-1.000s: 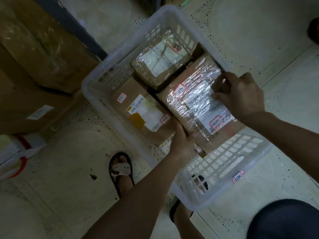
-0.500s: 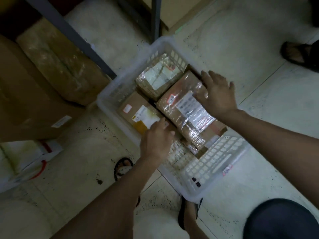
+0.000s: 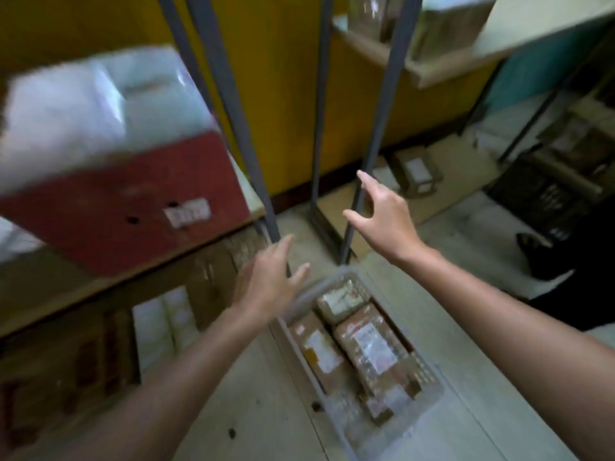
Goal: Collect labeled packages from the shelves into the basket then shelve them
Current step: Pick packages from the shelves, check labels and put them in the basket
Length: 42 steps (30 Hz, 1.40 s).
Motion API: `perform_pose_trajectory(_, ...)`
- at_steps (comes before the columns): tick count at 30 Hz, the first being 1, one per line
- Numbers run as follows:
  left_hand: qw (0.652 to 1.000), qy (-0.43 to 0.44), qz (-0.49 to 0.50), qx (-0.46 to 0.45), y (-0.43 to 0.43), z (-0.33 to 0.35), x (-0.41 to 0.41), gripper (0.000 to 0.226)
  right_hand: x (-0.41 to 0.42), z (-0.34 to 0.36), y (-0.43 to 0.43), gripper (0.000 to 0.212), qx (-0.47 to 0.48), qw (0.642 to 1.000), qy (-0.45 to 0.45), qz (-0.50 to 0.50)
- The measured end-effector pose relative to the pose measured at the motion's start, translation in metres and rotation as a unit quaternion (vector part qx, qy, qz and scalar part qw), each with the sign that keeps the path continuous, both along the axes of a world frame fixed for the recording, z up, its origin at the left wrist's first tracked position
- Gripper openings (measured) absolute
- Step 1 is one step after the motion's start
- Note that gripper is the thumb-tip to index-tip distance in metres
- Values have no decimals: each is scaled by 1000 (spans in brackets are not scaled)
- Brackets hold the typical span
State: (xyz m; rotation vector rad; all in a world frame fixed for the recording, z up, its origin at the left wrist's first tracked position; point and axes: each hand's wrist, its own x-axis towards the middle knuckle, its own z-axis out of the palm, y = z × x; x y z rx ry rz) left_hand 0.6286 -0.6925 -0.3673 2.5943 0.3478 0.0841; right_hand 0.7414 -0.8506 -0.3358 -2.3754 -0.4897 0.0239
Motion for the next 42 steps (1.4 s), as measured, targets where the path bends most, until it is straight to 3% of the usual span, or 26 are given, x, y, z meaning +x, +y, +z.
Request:
perform_pose_trajectory(10, 987, -130, 35, 92, 96, 246, -94, 51, -87, 250, 87, 65, 57, 983, -169, 38)
perform_pose_trajectory(17, 953, -273, 61, 119, 129, 367, -137, 50, -133, 366, 146, 64, 114, 953, -268, 84)
perform_pose_trajectory(22, 932, -325, 108, 119, 157, 390, -136, 52, -123, 399, 167, 56, 113, 948, -282, 92)
perform_pose_trajectory(26, 927, -340, 142, 73, 177, 385, -115, 59, -90, 404, 183, 42, 29, 935, -345, 82)
perform_pose_trajectory(28, 931, -334, 138, 59, 187, 376, -103, 61, -70, 406, 193, 47, -3, 921, -383, 76)
perform_pose_trajectory(31, 941, -304, 103, 108, 205, 363, -87, 63, -44, 411, 209, 54, -8, 906, -415, 87)
perform_pose_trajectory(37, 946, -291, 66, 129, 242, 351, -71, 55, -14, 408, 245, 39, -52, 906, -401, 128)
perform_pose_trajectory(42, 941, -301, 89, 125, 276, 342, -87, 62, -30, 414, 291, 36, 30, 920, -352, 172)
